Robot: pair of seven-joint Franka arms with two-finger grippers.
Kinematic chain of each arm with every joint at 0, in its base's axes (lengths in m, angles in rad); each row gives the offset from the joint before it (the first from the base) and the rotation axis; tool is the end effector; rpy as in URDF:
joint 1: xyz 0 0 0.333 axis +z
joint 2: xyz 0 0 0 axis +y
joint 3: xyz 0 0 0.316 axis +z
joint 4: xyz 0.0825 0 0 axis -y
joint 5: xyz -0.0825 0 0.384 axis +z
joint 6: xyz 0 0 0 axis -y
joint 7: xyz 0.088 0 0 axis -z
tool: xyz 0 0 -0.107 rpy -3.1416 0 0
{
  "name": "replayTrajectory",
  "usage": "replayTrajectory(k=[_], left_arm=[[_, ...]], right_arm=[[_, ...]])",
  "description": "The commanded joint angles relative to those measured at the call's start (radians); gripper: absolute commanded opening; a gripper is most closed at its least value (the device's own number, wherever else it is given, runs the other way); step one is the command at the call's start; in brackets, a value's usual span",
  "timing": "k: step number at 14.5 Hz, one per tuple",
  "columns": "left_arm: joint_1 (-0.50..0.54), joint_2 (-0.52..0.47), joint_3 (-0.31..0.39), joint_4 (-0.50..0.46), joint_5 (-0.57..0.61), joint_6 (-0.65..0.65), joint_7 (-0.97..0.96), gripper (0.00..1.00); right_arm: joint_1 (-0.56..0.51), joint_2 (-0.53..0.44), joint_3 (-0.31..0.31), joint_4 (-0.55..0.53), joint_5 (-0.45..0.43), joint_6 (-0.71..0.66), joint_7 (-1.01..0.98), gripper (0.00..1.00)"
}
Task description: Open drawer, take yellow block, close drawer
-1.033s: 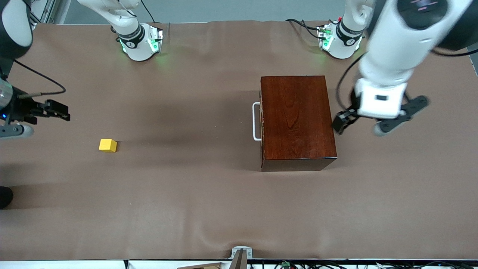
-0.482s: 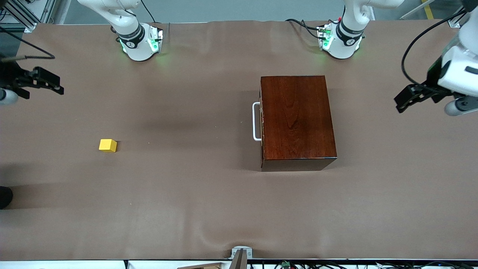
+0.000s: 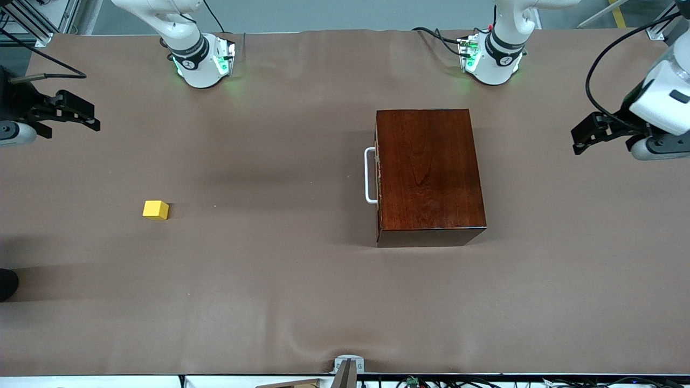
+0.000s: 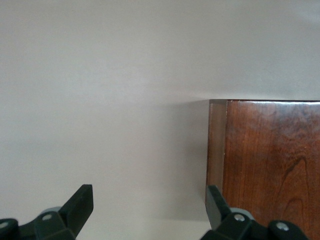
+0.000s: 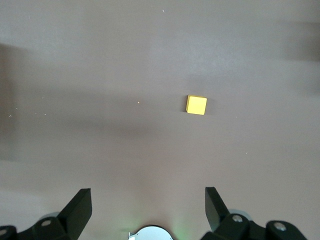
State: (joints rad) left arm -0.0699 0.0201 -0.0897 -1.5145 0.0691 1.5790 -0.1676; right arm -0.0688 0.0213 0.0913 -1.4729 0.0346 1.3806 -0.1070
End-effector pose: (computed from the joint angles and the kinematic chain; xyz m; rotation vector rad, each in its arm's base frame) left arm 0.5563 -0.0815 0.6409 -3.0813 -0.0139 -0.0845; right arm 0.5408 0.0158 0.6427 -3.0888 -0.2076 0.1734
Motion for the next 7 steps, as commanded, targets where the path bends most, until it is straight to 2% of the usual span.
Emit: replayTrajectory(k=[1, 2, 4, 7], left_arm=[[0.058, -0.088, -0.050, -0.105, -0.064, 0.042, 0.025, 1.00], [0.083, -0.092, -0.062, -0.113, -0.087, 0.042, 0.025, 1.00], [0.140, -0.106, -0.132, -0.124, -0.094, 0.041, 0.025, 1.00], [0.139, -0.115, -0.128, -0.119, -0.094, 0.026, 0.025, 1.00]], right_arm=[[0.006, -0.032, -0.005, -0.030, 0.022, 0.009, 0.016, 1.00], [0.006, -0.032, -0.005, -0.030, 0.021, 0.008, 0.016, 1.00], [0.007, -0.032, -0.005, -0.030, 0.021, 0.008, 0.015, 1.00], [0.001, -0.029, -0.008, -0.020, 0.007, 0.003, 0.013, 1.00]])
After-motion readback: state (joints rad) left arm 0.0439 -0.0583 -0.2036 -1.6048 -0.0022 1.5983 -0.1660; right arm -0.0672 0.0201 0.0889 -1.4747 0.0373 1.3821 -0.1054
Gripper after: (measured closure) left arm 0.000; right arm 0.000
